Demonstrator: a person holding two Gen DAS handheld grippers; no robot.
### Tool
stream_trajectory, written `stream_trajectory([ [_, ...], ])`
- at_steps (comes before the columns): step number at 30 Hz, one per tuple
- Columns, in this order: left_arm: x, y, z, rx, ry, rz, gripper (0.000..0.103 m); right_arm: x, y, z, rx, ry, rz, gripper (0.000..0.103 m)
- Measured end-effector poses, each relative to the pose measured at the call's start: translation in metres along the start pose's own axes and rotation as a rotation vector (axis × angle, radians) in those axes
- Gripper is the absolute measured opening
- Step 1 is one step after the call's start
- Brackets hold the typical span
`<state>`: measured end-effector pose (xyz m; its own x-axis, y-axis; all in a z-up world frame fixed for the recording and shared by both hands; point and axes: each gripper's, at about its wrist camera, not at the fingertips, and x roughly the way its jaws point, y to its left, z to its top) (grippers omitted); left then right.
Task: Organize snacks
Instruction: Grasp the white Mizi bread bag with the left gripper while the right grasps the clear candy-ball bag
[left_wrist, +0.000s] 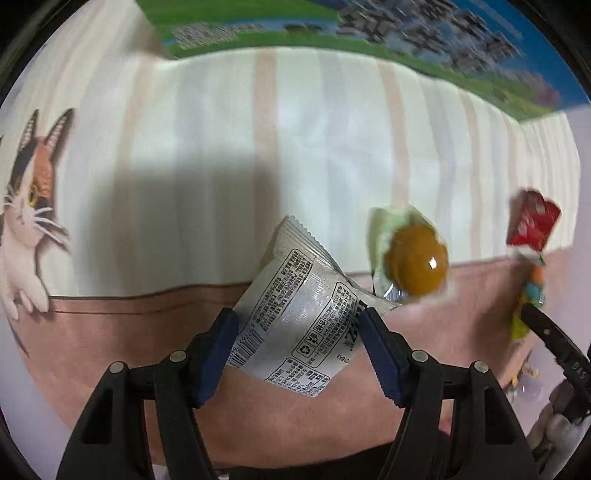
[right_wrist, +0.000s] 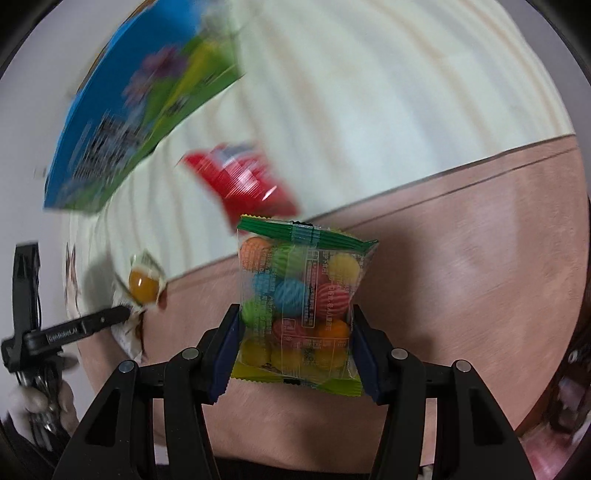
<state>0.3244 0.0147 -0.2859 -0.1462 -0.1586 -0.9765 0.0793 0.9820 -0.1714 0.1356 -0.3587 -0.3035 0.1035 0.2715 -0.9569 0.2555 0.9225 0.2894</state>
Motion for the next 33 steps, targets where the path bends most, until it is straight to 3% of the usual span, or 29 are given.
stream_trajectory([
  [6,0.010,0.006,-0.002,0.076,0.004,-0.028,0.075,0.025,0.030,-0.011,-0.070,0.067,-0.032,0.061],
  [9,0.006,0.022,0.004,0.084,-0.010,-0.079,0.075,0.031,0.035,-0.014,-0.058,0.089,-0.018,0.067],
  [11,-0.005,0.023,0.009,0.106,-0.023,-0.090,0.075,0.032,0.038,-0.014,-0.062,0.092,-0.017,0.078],
  [13,-0.011,0.016,0.000,0.166,-0.031,-0.063,0.075,0.034,0.041,-0.014,-0.072,0.095,-0.022,0.085],
  [18,0.010,-0.012,-0.014,0.264,0.027,0.029,0.075,0.042,0.049,-0.015,-0.086,0.100,-0.043,0.086],
  [21,0.024,-0.022,-0.012,0.269,0.015,0.085,0.075,0.044,0.048,-0.014,-0.063,0.088,-0.039,0.086],
  [24,0.028,-0.023,-0.005,0.210,-0.015,0.085,0.075,0.043,0.045,-0.013,-0.035,0.040,-0.023,0.084],
  [26,0.030,-0.028,-0.006,0.146,-0.044,0.074,0.072,0.041,0.042,-0.013,-0.021,0.009,-0.027,0.066],
  [28,0.031,-0.014,-0.005,0.066,-0.055,0.064,0.069,0.040,0.043,-0.013,-0.038,-0.008,-0.056,0.060],
  [30,0.030,0.005,-0.019,-0.061,-0.041,0.072,0.068,0.039,0.046,-0.014,-0.075,-0.014,-0.072,0.059],
  [33,0.032,0.028,-0.033,-0.214,-0.032,-0.001,0.068,0.039,0.061,-0.017,-0.191,-0.018,-0.123,0.059],
])
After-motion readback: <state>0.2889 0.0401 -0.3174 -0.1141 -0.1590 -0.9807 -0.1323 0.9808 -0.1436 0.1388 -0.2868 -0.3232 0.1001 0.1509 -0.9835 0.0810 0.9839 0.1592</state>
